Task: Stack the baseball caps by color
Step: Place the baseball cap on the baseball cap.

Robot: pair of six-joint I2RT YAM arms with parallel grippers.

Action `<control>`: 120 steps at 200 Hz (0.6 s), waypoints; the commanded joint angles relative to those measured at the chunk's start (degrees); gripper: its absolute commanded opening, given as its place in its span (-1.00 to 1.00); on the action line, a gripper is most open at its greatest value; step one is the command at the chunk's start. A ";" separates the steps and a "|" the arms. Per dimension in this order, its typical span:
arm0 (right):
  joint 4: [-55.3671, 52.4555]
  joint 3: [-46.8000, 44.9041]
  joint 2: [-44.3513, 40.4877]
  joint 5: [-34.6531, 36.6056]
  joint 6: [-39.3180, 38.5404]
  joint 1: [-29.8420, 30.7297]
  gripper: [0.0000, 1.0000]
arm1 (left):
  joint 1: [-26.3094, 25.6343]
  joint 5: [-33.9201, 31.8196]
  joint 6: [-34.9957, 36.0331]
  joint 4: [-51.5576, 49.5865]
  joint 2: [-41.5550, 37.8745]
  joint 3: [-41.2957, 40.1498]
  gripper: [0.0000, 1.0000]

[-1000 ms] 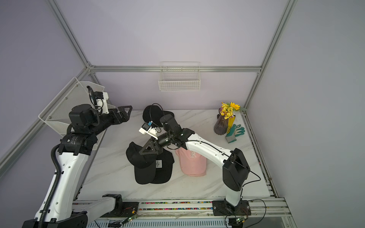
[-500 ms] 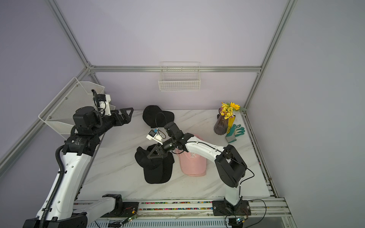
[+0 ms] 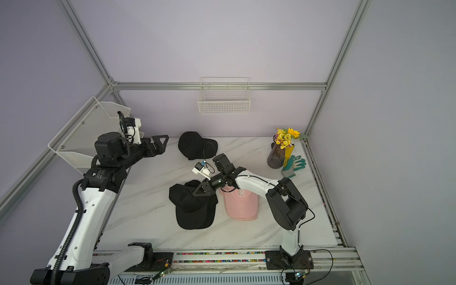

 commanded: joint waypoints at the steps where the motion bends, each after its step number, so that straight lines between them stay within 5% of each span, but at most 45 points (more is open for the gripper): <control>1: 0.99 -1.41 -0.08 2.90 -0.91 -1.02 -0.54 | 0.38 0.98 -0.34 2.84 -0.19 -0.17 1.00; 58: 0.78 -3.36 -2.71 10.30 0.30 -2.92 -0.02 | 0.44 -1.31 -1.31 0.05 -0.02 -1.65 1.00; 95: 3.71 -6.17 -9.15 22.91 5.36 -2.54 0.17 | 0.37 -14.44 -3.40 -9.73 -2.00 -5.30 1.00; 120: 7.45 -10.82 -15.19 37.60 10.86 2.03 0.26 | 0.35 -21.83 -12.35 -18.94 -4.40 -10.79 1.00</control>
